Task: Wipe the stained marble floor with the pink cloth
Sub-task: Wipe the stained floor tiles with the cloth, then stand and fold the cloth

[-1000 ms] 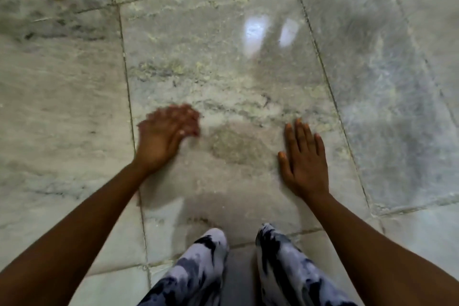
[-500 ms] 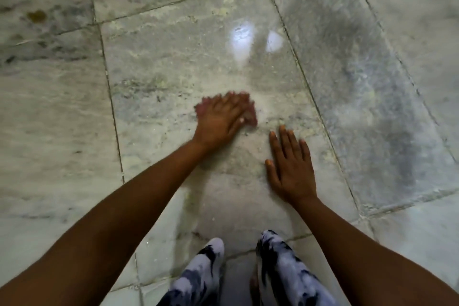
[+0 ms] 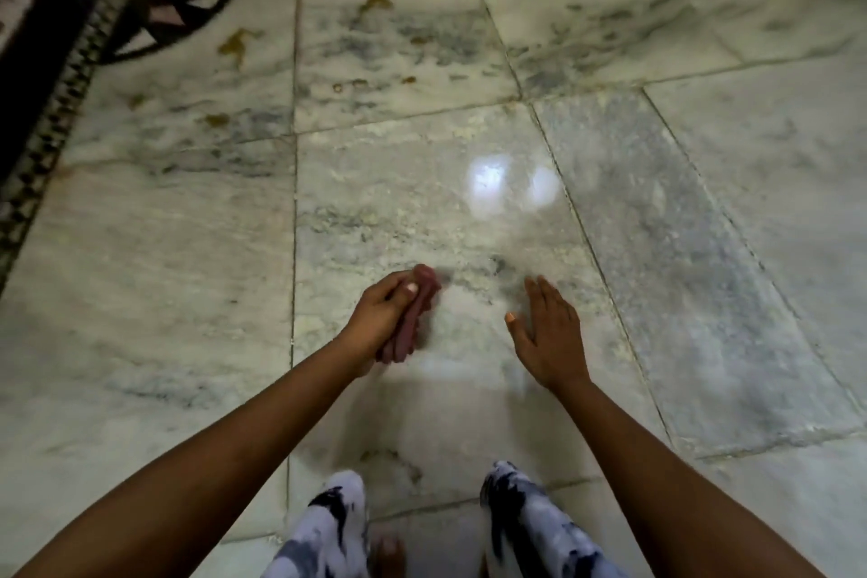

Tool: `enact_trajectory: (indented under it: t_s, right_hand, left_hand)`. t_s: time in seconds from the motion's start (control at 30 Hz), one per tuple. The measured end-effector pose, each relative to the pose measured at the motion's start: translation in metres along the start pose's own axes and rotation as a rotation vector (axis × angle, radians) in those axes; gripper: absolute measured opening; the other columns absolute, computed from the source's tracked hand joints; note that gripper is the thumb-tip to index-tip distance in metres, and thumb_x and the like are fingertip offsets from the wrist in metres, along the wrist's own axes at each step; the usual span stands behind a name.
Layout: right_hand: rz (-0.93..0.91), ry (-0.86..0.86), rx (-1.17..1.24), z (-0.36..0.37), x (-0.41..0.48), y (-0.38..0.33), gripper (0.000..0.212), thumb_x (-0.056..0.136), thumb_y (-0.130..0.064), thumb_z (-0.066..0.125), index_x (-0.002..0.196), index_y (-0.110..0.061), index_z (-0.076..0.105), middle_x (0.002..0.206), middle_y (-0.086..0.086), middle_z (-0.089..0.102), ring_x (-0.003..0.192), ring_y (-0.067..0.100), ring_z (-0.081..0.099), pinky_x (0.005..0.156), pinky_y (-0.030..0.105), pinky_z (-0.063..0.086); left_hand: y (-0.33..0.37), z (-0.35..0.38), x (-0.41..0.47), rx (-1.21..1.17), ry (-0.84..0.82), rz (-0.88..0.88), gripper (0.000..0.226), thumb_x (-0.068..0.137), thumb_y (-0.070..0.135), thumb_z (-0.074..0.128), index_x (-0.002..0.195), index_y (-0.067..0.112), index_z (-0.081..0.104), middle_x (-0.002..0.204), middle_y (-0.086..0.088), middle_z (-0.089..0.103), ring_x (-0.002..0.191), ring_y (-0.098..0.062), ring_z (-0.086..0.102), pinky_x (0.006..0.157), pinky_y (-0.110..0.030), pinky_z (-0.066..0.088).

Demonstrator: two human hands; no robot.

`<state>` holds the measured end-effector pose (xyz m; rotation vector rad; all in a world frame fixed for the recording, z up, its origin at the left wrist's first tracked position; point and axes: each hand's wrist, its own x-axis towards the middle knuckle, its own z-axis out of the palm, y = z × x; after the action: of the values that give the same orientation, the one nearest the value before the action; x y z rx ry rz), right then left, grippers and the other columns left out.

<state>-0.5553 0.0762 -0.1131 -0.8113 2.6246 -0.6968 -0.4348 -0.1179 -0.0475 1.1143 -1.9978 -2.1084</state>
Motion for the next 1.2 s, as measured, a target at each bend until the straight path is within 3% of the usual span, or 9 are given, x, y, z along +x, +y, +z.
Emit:
enact_trajectory:
  t_s: [0.1, 0.23, 0.33, 0.5, 0.67, 0.83, 0.93, 1.1, 1.2]
  right_hand:
    - [-0.042, -0.007, 0.091, -0.016, 0.02, -0.034, 0.087, 0.08, -0.064, 0.015, 0.148, -0.012, 0.024, 0.155, 0.01, 0.024, 0.143, 0.023, 0.021, 0.116, 0.037, 0.015]
    - [-0.147, -0.061, 0.21, -0.054, 0.058, -0.087, 0.066, 0.092, -0.052, 0.038, 0.145, -0.013, 0.032, 0.149, 0.006, 0.037, 0.139, 0.021, 0.031, 0.112, 0.035, 0.024]
    - [-0.061, -0.168, 0.508, -0.088, 0.087, -0.142, 0.043, 0.096, -0.037, 0.049, 0.134, -0.016, 0.048, 0.121, 0.0, 0.056, 0.118, 0.017, 0.05, 0.096, 0.028, 0.036]
    - [-0.002, -0.274, 0.76, -0.136, 0.122, -0.233, 0.027, 0.095, -0.022, 0.048, 0.117, -0.012, 0.061, 0.106, 0.005, 0.062, 0.099, 0.02, 0.055, 0.069, 0.023, 0.04]
    - [0.053, -0.24, 1.031, -0.128, 0.118, -0.257, 0.023, 0.094, -0.011, 0.048, 0.113, -0.016, 0.06, 0.103, 0.002, 0.061, 0.098, 0.02, 0.057, 0.079, 0.028, 0.044]
    - [0.017, -0.243, 0.913, -0.134, 0.116, -0.224, 0.019, 0.091, -0.011, 0.057, 0.074, -0.02, 0.057, 0.077, -0.002, 0.061, 0.075, 0.011, 0.059, 0.071, 0.025, 0.04]
    - [0.01, -0.278, 0.948, -0.136, 0.115, -0.212, 0.013, 0.089, -0.012, 0.058, 0.077, -0.016, 0.058, 0.078, 0.001, 0.061, 0.076, 0.013, 0.058, 0.077, 0.024, 0.045]
    - [0.057, -0.249, 1.0, -0.136, 0.11, -0.21, 0.003, 0.09, -0.012, 0.056, 0.09, -0.009, 0.057, 0.079, 0.004, 0.061, 0.075, 0.017, 0.059, 0.073, 0.027, 0.048]
    - [0.106, -0.283, 0.994, -0.135, 0.105, -0.211, 0.01, 0.091, -0.014, 0.056, 0.081, -0.012, 0.054, 0.08, 0.005, 0.061, 0.073, 0.017, 0.06, 0.067, 0.026, 0.052]
  left_hand:
    - [0.04, -0.02, 0.006, -0.22, 0.082, -0.103, 0.024, 0.096, 0.012, 0.044, 0.112, 0.01, 0.062, 0.104, -0.011, 0.068, 0.091, -0.022, 0.064, 0.081, -0.033, 0.05]
    - [0.101, -0.039, 0.001, -0.429, 0.146, -0.147, 0.023, 0.09, 0.008, 0.04, 0.098, 0.008, 0.062, 0.092, -0.01, 0.066, 0.082, -0.021, 0.061, 0.078, -0.032, 0.048]
    - [0.148, -0.052, -0.001, -0.438, 0.163, -0.037, 0.03, 0.086, 0.003, 0.033, 0.093, 0.009, 0.062, 0.09, -0.008, 0.065, 0.081, -0.02, 0.06, 0.075, -0.03, 0.047]
    - [0.217, -0.056, 0.001, -0.313, 0.326, 0.124, 0.027, 0.083, -0.006, 0.039, 0.083, 0.012, 0.06, 0.077, -0.009, 0.062, 0.07, -0.022, 0.055, 0.059, -0.028, 0.044]
    - [0.204, -0.045, 0.017, -0.232, 0.407, 0.14, 0.018, 0.084, 0.001, 0.056, 0.085, 0.019, 0.059, 0.085, -0.011, 0.063, 0.075, -0.024, 0.058, 0.069, -0.032, 0.048]
    - [0.183, -0.059, 0.021, 0.071, 0.314, 0.161, 0.028, 0.074, -0.007, 0.063, 0.076, 0.018, 0.053, 0.078, -0.008, 0.059, 0.069, -0.021, 0.055, 0.055, -0.024, 0.045]
    - [0.185, -0.066, 0.017, 0.23, 0.272, 0.218, 0.033, 0.069, -0.003, 0.073, 0.07, 0.017, 0.048, 0.068, 0.0, 0.054, 0.061, -0.015, 0.051, 0.044, -0.018, 0.038]
    - [0.185, -0.074, 0.017, 0.266, 0.227, 0.321, 0.029, 0.068, -0.001, 0.078, 0.071, 0.012, 0.052, 0.066, -0.004, 0.058, 0.06, -0.019, 0.057, 0.053, -0.03, 0.049]
    - [0.186, -0.08, 0.02, 0.386, 0.273, 0.38, 0.027, 0.066, 0.001, 0.08, 0.073, 0.01, 0.056, 0.067, -0.005, 0.06, 0.064, -0.021, 0.06, 0.057, -0.032, 0.053]
